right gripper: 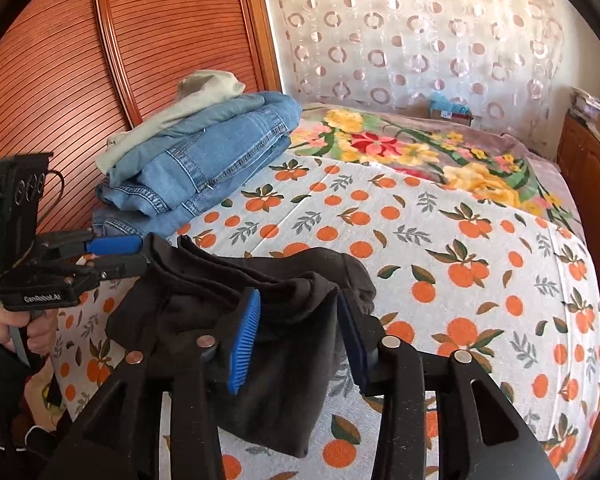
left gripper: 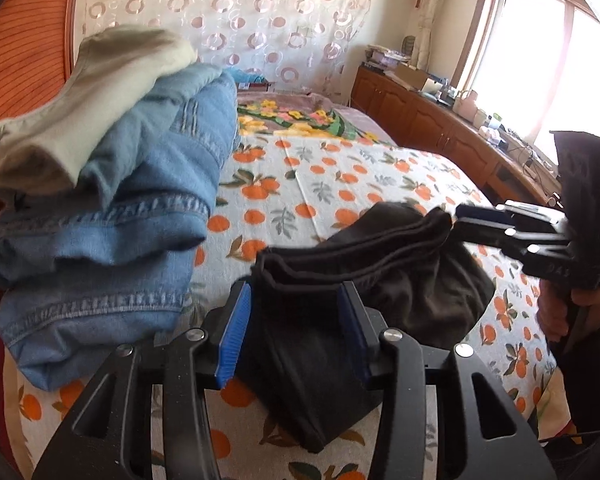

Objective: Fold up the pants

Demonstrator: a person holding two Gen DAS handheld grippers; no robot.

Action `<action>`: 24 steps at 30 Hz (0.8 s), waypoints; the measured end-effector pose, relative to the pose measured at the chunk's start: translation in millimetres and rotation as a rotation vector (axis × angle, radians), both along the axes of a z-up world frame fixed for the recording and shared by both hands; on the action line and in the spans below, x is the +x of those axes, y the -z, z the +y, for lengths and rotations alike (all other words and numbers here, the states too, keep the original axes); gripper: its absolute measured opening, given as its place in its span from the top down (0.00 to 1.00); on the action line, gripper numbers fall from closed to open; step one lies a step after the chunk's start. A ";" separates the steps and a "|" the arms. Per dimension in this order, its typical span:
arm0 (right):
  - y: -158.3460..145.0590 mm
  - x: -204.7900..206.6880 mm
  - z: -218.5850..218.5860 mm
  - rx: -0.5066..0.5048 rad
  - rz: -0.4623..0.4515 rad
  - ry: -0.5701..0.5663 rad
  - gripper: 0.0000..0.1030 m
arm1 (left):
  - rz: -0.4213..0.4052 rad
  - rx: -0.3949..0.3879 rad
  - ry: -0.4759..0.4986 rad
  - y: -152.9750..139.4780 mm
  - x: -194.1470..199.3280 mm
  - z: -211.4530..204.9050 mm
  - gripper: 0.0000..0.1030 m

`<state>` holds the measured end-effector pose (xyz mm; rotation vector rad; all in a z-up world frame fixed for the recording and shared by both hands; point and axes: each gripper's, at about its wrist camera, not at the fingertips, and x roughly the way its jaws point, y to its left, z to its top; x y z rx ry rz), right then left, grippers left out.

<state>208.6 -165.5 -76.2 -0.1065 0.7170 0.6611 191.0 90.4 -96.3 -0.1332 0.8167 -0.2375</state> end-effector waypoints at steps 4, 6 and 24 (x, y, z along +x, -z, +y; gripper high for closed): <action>3.4 -4.7 2.6 -0.037 -0.010 -0.015 0.57 | 0.022 0.008 0.004 8.2 -1.9 -1.4 0.55; 7.4 -5.2 6.0 -0.062 -0.009 -0.030 0.57 | 0.030 0.009 0.005 11.7 -0.7 -1.3 0.55; 22.5 46.9 20.8 -0.131 -0.017 0.072 0.57 | 0.053 0.003 -0.008 19.4 6.5 4.0 0.55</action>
